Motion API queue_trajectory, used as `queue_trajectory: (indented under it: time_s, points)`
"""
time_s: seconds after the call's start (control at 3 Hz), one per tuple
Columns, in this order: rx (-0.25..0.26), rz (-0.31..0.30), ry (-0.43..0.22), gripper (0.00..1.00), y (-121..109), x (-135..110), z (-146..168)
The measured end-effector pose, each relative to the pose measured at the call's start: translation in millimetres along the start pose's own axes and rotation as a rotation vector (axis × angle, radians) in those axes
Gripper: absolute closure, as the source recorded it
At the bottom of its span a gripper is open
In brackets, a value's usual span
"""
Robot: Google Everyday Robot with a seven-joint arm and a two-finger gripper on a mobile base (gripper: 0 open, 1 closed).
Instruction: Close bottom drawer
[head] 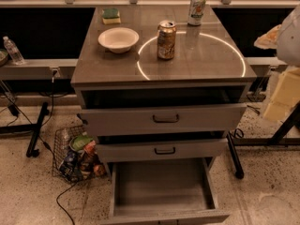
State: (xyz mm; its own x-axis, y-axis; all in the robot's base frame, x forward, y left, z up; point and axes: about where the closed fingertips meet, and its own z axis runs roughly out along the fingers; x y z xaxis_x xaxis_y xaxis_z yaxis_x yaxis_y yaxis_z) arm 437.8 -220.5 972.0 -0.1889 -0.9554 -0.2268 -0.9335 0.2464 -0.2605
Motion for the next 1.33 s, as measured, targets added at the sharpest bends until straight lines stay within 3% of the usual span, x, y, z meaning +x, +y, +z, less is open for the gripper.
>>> queue_trajectory:
  time_s: [0.67, 1.33]
  points:
    - [-0.029, -0.055, -0.029, 0.0, 22.9, 24.8, 83.2]
    - [-0.078, -0.146, -0.071, 0.0, 61.1, 41.7, 203.6]
